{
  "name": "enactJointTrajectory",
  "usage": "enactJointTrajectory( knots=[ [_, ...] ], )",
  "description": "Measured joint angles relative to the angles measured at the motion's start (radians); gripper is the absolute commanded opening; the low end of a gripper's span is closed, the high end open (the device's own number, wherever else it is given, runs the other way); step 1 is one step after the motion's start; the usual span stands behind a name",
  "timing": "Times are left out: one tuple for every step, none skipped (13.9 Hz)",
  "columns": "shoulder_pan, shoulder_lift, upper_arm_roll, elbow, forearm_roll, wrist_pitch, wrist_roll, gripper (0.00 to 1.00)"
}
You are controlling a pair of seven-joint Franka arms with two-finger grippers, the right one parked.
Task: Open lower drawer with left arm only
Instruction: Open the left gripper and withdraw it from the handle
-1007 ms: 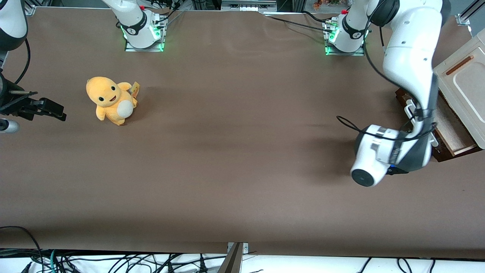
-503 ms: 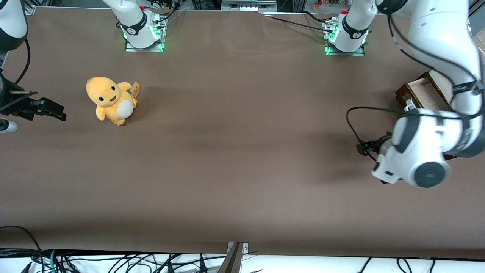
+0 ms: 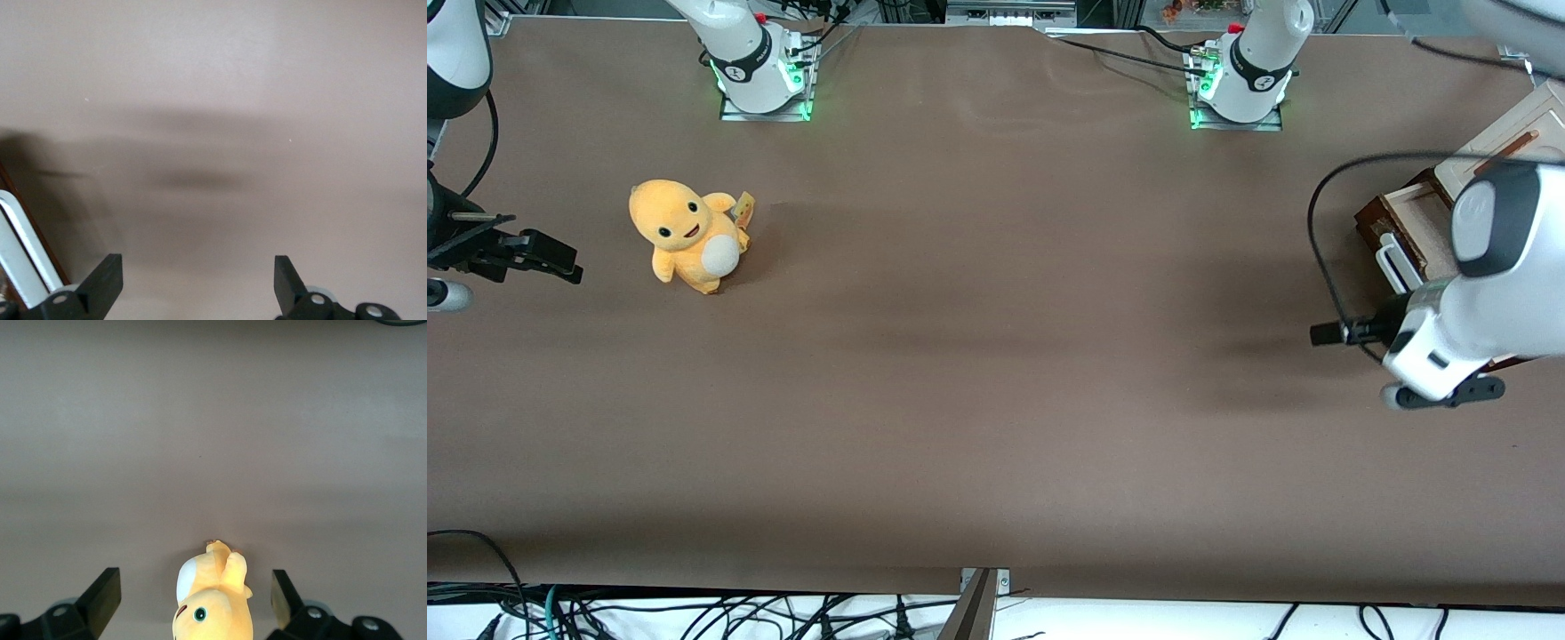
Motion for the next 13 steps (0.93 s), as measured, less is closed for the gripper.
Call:
enactJointTrajectory(
  knots=[
    [0.001, -0.037, 0.011, -0.027, -0.002, 0.005, 0.040, 1.00],
    [0.001, -0.074, 0.018, -0.053, -0.002, 0.013, 0.066, 1.00],
    [0.002, -0.107, 0.021, -0.076, -0.002, 0.019, 0.086, 1.00],
    [0.002, -0.136, 0.022, -0.096, -0.002, 0.024, 0.109, 1.00],
    [0.002, -0.162, 0.022, -0.113, -0.002, 0.029, 0.133, 1.00],
    [0.002, -0.187, 0.022, -0.122, -0.002, 0.030, 0.153, 1.00],
    [0.002, -0.213, 0.022, -0.132, -0.002, 0.030, 0.171, 1.00],
    [0.001, -0.239, 0.022, -0.141, 0.003, 0.030, 0.190, 1.00],
    [-0.002, -0.265, 0.022, -0.150, 0.013, 0.028, 0.208, 1.00],
    [-0.006, -0.287, 0.022, -0.161, 0.020, 0.024, 0.219, 1.00],
    [-0.008, -0.304, 0.021, -0.169, 0.023, 0.014, 0.221, 1.00],
    [-0.010, -0.315, 0.021, -0.177, 0.024, 0.007, 0.223, 1.00],
    [-0.011, -0.322, 0.021, -0.185, 0.024, 0.000, 0.226, 1.00]
  ],
)
